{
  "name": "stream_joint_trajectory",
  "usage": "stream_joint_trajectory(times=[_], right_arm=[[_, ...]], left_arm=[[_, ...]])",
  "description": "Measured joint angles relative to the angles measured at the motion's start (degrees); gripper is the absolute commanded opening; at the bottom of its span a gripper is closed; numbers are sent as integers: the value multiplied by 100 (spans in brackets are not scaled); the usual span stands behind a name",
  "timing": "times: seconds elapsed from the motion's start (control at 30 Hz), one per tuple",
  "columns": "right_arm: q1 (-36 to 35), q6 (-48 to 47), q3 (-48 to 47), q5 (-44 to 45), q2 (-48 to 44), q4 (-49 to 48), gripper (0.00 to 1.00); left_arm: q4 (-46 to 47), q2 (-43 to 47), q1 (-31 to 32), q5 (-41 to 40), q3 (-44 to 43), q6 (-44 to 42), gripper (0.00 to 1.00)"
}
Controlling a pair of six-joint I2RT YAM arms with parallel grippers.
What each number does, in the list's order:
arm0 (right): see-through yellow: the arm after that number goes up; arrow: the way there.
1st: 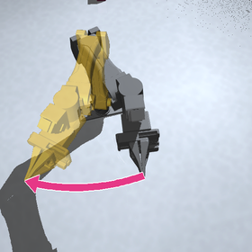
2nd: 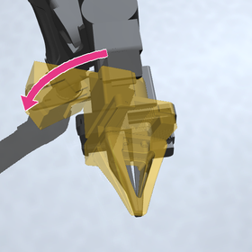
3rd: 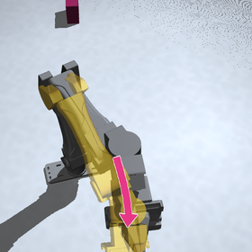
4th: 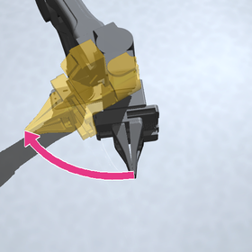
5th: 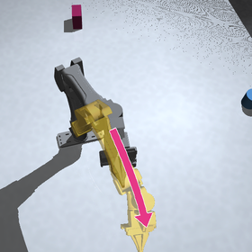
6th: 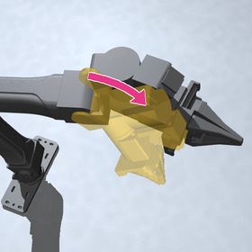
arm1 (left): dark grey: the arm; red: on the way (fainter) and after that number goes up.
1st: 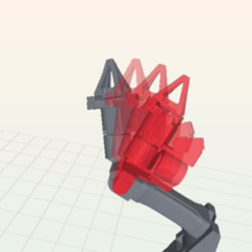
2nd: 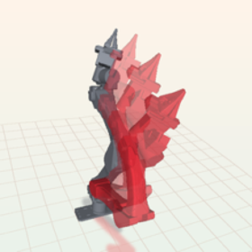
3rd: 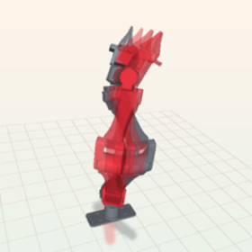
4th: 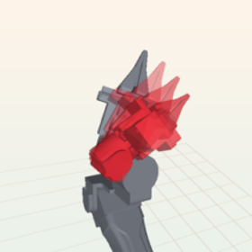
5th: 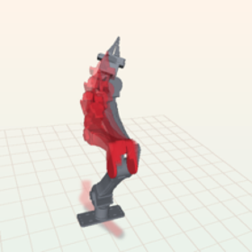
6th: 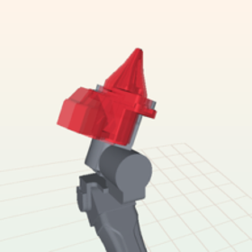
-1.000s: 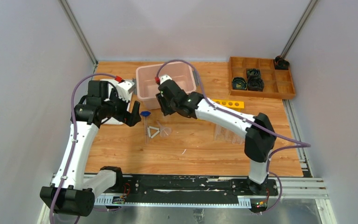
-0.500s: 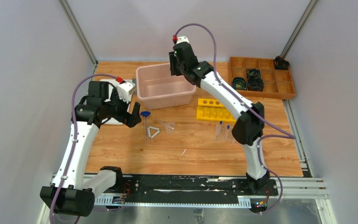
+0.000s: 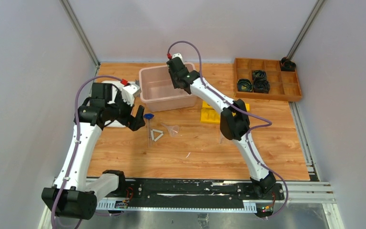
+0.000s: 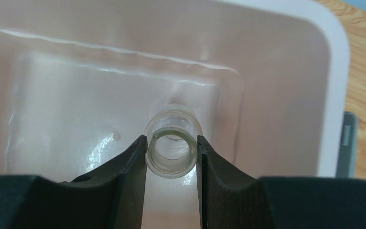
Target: Organize the chemistry lab equipment
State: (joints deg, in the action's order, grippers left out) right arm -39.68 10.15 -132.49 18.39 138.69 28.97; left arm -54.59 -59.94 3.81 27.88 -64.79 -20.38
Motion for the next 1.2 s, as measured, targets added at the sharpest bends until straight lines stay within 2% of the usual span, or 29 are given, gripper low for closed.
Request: stream_joint_trajectory(times=[0.23, 0.33, 0.43, 0.53, 0.67, 0.83, 1.0, 1.1, 1.2], right_arm=[[22, -35, -31, 280, 7, -116, 56], [22, -28, 33, 278, -39, -269, 67], [20, -55, 197, 262, -223, -354, 73], [-20, -81, 374, 264, -568, -380, 74], [-118, -101, 844, 256, -1333, -448, 65], [-614, -92, 2616, -107, -3008, -973, 63], [-1611, -103, 4548, -826, -4295, -1631, 69], [-2114, -127, 5300, -1213, -4426, -1792, 69], [-2306, -153, 5810, -1558, -4341, -1827, 66]], left_arm=[[0, -98, 0, 48, 7, -55, 100], [-2, -98, 0, 50, 31, -66, 100], [-2, -96, 0, 50, 33, -66, 100], [-2, -96, 0, 46, 33, -63, 100], [0, -66, 0, 35, 33, -61, 100], [-2, -44, -116, -22, 37, -66, 100], [-2, -50, -417, -57, 109, -109, 100], [-2, -55, -557, -96, 160, -162, 100], [-4, -57, -595, -109, 188, -177, 100]])
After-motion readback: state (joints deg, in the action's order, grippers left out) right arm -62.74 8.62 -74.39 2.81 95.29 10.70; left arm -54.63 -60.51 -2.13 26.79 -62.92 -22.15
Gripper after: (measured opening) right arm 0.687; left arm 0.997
